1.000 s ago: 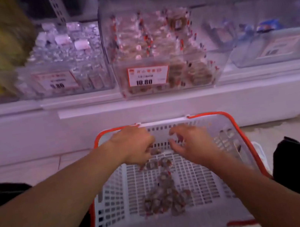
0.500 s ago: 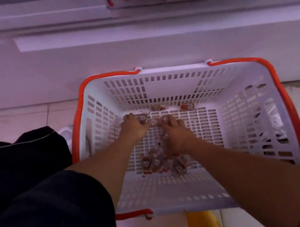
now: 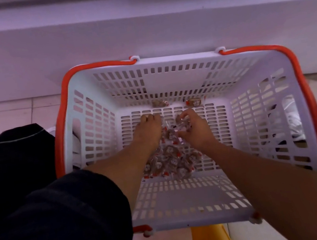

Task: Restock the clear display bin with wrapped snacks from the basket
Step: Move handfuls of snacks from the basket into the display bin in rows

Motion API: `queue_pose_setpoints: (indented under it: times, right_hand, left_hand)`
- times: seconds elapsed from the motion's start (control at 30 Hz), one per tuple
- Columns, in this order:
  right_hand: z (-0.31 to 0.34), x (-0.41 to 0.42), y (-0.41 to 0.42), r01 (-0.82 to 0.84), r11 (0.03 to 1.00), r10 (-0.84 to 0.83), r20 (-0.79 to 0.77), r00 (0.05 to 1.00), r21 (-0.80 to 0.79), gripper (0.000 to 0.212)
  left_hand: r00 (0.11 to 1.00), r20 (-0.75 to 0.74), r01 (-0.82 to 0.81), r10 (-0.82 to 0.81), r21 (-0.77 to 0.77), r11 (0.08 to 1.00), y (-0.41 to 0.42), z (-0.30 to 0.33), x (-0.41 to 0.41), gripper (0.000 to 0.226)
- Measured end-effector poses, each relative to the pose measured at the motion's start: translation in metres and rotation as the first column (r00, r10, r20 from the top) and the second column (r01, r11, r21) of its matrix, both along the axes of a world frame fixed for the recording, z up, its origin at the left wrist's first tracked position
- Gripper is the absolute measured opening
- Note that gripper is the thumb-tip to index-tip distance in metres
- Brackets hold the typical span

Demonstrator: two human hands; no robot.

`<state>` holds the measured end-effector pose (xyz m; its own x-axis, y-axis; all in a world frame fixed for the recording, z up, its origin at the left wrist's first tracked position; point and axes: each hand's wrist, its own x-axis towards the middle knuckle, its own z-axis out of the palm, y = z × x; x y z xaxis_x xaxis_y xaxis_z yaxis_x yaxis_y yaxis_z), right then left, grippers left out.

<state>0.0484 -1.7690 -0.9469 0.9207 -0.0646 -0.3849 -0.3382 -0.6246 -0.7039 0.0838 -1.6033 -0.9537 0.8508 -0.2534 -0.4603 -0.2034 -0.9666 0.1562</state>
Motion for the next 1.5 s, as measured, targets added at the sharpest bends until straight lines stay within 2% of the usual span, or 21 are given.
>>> queue_pose_setpoints:
  times: [0.1,0.17,0.23,0.3,0.37,0.4,0.47,0.5,0.57,0.63,0.73,0.87,0.93,1.03,1.07,1.13,1.2,1.27,1.33,1.4,1.5]
  right_hand:
    - [0.0,0.001,-0.005,0.051,0.997,-0.048,-0.056,0.997,0.051,0.051]
    - [0.001,0.002,-0.012,0.02,0.999,-0.018,-0.071,0.997,0.033,0.039]
    - [0.005,0.007,-0.018,0.023,1.0,-0.021,-0.094,0.995,0.018,0.02]
    - [0.014,0.015,-0.025,0.096,0.994,-0.087,-0.145,0.986,0.059,0.018]
    - [0.031,0.023,-0.031,0.255,0.938,-0.196,-0.25,0.948,0.233,0.018]
    - [0.04,0.026,-0.034,0.321,0.888,-0.213,-0.326,0.921,0.329,0.02]
    - [0.061,0.032,-0.038,0.315,0.858,-0.147,-0.394,0.907,0.405,0.023]
    - [0.073,0.035,-0.039,0.259,0.878,-0.096,-0.38,0.92,0.404,0.021]
    - [0.102,0.041,-0.036,0.155,0.898,-0.012,-0.328,0.945,0.413,0.018]
    - [0.14,0.047,-0.03,0.115,0.869,0.035,-0.292,0.956,0.481,0.018]
    - [0.209,0.05,-0.021,0.106,0.795,0.055,-0.244,0.968,0.597,0.013]
    - [0.295,0.026,-0.014,0.035,0.783,0.043,-0.11,0.993,0.621,0.023]
    - [0.328,0.009,-0.01,-0.014,0.793,0.005,0.017,1.0,0.609,0.034]
    - [0.367,-0.005,-0.004,-0.088,0.813,-0.049,0.218,0.975,0.576,0.031]
    - [0.378,-0.005,-0.002,-0.108,0.818,-0.061,0.272,0.96,0.565,0.032]
    - [0.397,0.003,-0.003,-0.126,0.83,-0.098,0.363,0.926,0.543,0.033]
    - [0.419,0.019,-0.013,-0.141,0.85,-0.118,0.445,0.888,0.507,0.019]
    - [0.442,0.036,-0.029,-0.214,0.866,-0.017,0.454,0.891,0.452,0.011]
    - [0.456,0.046,-0.043,-0.356,0.846,0.187,0.403,0.896,0.398,0.021]
    - [0.462,0.051,-0.047,-0.476,0.815,0.337,0.399,0.853,0.33,0.03]
    - [0.464,0.056,-0.045,-0.497,0.798,0.33,0.443,0.833,0.34,0.044]
  left_hand:
    - [0.999,-0.013,-0.049,0.049,0.0,0.999,-0.002,0.0,-0.004,0.061]
    - [0.977,-0.077,-0.206,0.2,-0.087,0.975,0.0,0.0,-0.004,0.042]
    - [0.908,-0.231,-0.398,0.351,-0.204,0.895,0.006,0.003,-0.001,0.029]
    - [0.809,-0.406,-0.546,0.425,-0.251,0.799,0.012,0.009,0.003,0.036]
    - [0.674,-0.556,-0.703,0.487,-0.278,0.655,0.02,0.019,0.006,0.033]
    - [0.567,-0.672,-0.793,0.477,-0.288,0.537,0.023,0.027,0.007,0.028]
    - [0.363,-0.883,-0.915,0.299,-0.276,0.296,0.028,0.046,0.007,0.029]
    - [0.312,-0.931,-0.936,0.191,-0.267,0.229,0.03,0.056,0.008,0.034]
    - [0.269,-0.962,-0.951,0.043,-0.258,0.172,0.031,0.081,0.014,0.034]
    - [0.27,-0.961,-0.946,-0.057,-0.276,0.171,0.029,0.119,0.022,0.027]
    - [0.336,-0.926,-0.904,-0.172,-0.369,0.217,0.029,0.19,0.033,0.025]
    - [0.407,-0.874,-0.753,-0.265,-0.485,0.444,0.031,0.293,0.033,0.042]
    - [0.484,-0.836,-0.641,-0.261,-0.541,0.545,0.03,0.338,0.027,0.033]
    - [0.63,-0.745,-0.522,-0.22,-0.616,0.59,0.027,0.384,0.011,0.014]
    - [0.67,-0.714,-0.5,-0.204,-0.637,0.587,0.026,0.393,0.007,0.005]
    - [0.728,-0.668,-0.499,-0.152,-0.669,0.551,0.028,0.409,0.006,0.007]
    - [0.75,-0.656,-0.545,-0.082,-0.684,0.484,0.028,0.425,0.012,0.009]
    - [0.753,-0.658,-0.599,-0.02,-0.697,0.395,0.025,0.439,0.023,0.019]
    - [0.759,-0.651,-0.619,-0.004,-0.723,0.305,0.02,0.449,0.031,0.032]
    - [0.751,-0.655,-0.612,-0.086,-0.739,0.281,0.018,0.453,0.036,0.033]
    - [0.69,-0.662,-0.6,-0.293,-0.749,0.281,0.015,0.455,0.038,0.039]
